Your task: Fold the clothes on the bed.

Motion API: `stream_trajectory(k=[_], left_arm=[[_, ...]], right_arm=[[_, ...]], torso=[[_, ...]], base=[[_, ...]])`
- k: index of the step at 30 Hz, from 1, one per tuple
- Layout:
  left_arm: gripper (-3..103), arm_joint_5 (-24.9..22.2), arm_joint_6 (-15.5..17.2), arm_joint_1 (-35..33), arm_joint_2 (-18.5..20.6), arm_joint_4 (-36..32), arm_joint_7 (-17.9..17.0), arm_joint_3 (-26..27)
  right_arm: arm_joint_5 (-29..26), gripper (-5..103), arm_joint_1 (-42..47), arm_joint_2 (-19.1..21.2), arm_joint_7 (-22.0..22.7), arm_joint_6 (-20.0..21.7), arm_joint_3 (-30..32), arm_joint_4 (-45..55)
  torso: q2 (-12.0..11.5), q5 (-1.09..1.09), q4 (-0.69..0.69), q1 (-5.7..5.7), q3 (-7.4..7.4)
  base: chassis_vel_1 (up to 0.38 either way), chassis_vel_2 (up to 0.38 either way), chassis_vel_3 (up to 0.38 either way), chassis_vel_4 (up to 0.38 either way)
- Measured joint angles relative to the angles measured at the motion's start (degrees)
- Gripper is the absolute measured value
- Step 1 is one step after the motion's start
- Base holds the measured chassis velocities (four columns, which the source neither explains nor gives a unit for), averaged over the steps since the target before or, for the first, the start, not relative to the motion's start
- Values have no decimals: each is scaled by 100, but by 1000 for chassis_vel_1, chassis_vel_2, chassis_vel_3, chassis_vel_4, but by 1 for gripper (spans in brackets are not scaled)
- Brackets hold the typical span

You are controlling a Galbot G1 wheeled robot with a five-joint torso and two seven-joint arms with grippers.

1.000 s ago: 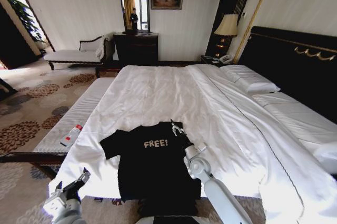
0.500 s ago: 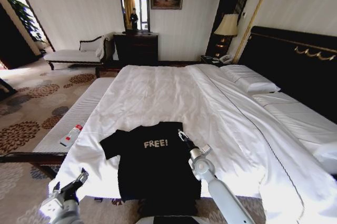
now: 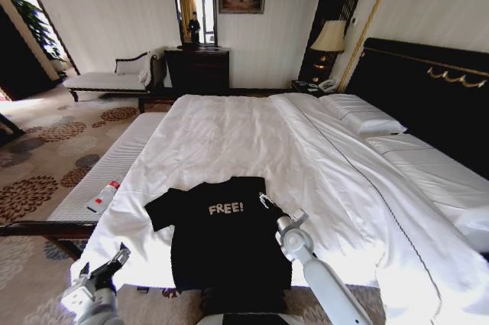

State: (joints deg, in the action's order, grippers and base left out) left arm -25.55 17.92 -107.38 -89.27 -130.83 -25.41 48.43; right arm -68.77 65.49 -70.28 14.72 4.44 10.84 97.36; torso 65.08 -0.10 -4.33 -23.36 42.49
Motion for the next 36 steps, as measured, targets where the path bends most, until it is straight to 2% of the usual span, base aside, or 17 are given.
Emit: stream_trajectory(k=[6, 13, 16, 18, 23, 26, 36], left_arm=[[100, -11, 0, 10, 7, 23, -2, 24], [100, -13, -3, 5, 9, 40, -2, 36], [100, -12, -16, -5, 10, 47, -2, 38], [100, -6, -21, -12, 10, 46, -2, 37], [100, -3, -20, -9, 34, 12, -2, 36], [100, 2, -15, -6, 38, 7, -7, 37], [100, 24, -10, -18, 36, -13, -17, 46]], right_arm=[[66, 100, 211, 58, -140, 179, -117, 295], [221, 100, 42, 26, -168, -32, -21, 264], [229, 100, -75, 37, 55, -59, 5, 109], [192, 100, -147, 45, 435, 58, 12, -37], [71, 100, -159, 70, 856, 326, -5, -120], [51, 100, -148, 70, 818, 367, -25, -99], [188, 100, 7, 65, 238, 353, -154, 197]], torso=[[0, 0, -1, 0, 0], [0, 0, 0, -1, 0], [0, -1, 0, 0, 0], [0, 1, 0, -1, 0], [0, 0, -1, -1, 0], [0, 0, -1, 0, 0], [0, 0, 0, 0, 0]], base=[[0, 0, 0, 0], [0, 0, 0, 0], [0, 0, 0, 0], [0, 0, 0, 0], [0, 0, 0, 0], [0, 0, 0, 0], [0, 0, 0, 0]])
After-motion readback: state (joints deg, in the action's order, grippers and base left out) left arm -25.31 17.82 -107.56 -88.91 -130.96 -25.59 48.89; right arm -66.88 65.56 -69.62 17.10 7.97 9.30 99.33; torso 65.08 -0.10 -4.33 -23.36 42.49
